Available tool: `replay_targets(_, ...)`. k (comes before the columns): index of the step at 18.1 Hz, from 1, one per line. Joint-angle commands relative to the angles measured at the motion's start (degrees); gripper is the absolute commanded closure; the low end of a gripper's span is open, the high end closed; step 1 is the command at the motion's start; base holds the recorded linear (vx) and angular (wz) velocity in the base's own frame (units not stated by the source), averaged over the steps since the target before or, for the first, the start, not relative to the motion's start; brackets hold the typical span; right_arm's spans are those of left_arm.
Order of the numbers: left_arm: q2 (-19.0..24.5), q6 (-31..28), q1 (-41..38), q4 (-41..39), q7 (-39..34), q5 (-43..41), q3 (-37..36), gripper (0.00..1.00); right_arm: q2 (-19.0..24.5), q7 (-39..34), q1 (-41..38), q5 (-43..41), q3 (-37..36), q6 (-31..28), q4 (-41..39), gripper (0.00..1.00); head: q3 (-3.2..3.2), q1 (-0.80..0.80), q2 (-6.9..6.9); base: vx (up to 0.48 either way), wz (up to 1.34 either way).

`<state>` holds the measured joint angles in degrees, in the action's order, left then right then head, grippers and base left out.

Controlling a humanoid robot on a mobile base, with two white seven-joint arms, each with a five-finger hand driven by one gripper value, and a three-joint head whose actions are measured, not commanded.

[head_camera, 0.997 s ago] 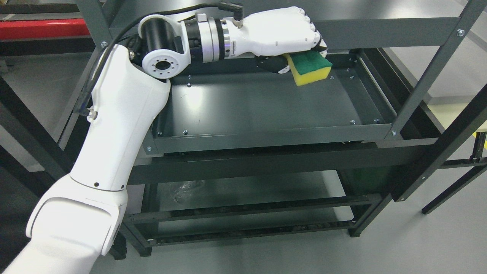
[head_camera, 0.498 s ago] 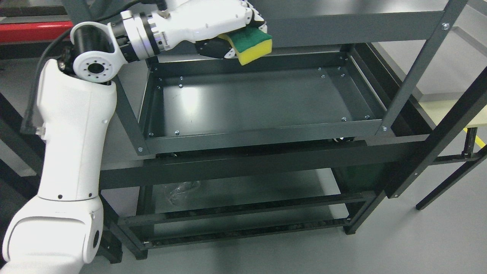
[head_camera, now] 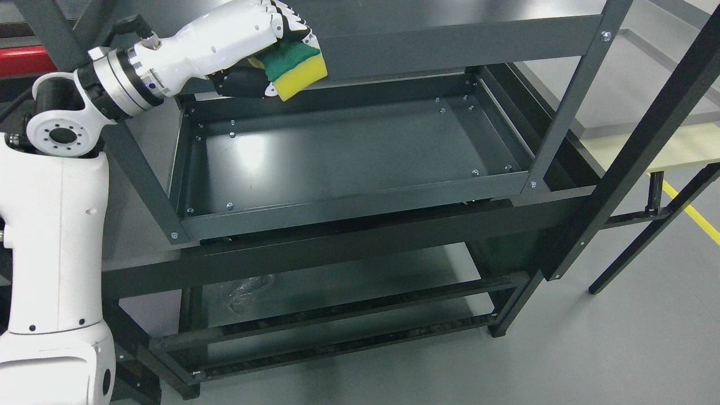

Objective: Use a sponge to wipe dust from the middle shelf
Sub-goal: 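Drag the sponge back along the shelf toward the robot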

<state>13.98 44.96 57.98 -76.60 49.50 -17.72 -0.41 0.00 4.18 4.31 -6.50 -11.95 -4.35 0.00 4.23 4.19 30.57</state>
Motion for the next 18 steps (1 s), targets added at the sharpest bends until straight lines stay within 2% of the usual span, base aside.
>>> replay_targets(1, -12.98, 0.04, -2.26, -3.38, -0.63, 5.33, 2.17, 0.97, -1.0, 0.04, 0.0, 0.0, 0.0, -0.04, -1.0, 0.0, 0.0, 0.0, 0.0, 0.005, 0.02)
replay_targets(2, -12.98, 0.04, -2.0, -3.2, -0.98, 5.15, 1.73, 0.98, -1.0, 0.04, 0.0, 0.0, 0.0, -0.04, -1.0, 0.0, 0.0, 0.0, 0.0, -0.002, 0.13)
replay_targets(4, -12.98, 0.04, -1.29, -2.33, -4.39, 5.15, -4.13, 0.98, -1.0, 0.04, 0.0, 0.0, 0.0, -0.04, -1.0, 0.0, 0.0, 0.0, 0.0, -0.002, 0.13)
replay_targets(7, -12.98, -0.73, 2.56, -2.15, -15.72, 4.8, -13.28, 0.98, -1.0, 0.04, 0.0, 0.0, 0.0, -0.04, -1.0, 0.0, 0.0, 0.0, 0.0, -0.006, 0.1)
replay_targets(10, -12.98, -7.58, 8.62, -0.48, -29.31, 4.89, -23.99, 0.99, -1.0, 0.04, 0.0, 0.0, 0.0, -0.04, -1.0, 0.0, 0.0, 0.0, 0.0, -0.004, 0.01)
replay_targets(13, -12.98, -17.95, 17.4, 4.51, -40.59, 5.32, -34.62, 0.98, -1.0, 0.04, 0.0, 0.0, 0.0, -0.04, -1.0, 0.0, 0.0, 0.0, 0.0, 0.0, 0.0)
replay_targets(15, -12.98, -22.01, 23.04, 8.65, -43.08, 5.15, -44.11, 0.99, -1.0, 0.04, 0.0, 0.0, 0.0, -0.04, -1.0, 0.0, 0.0, 0.0, 0.0, 0.0, 0.0)
replay_targets(18, -12.98, -24.74, 25.08, 8.84, -42.99, 1.57, -56.34, 1.0, -1.0, 0.04, 0.0, 0.0, 0.0, -0.04, -1.0, 0.0, 0.0, 0.0, 0.0, 0.0, 0.0)
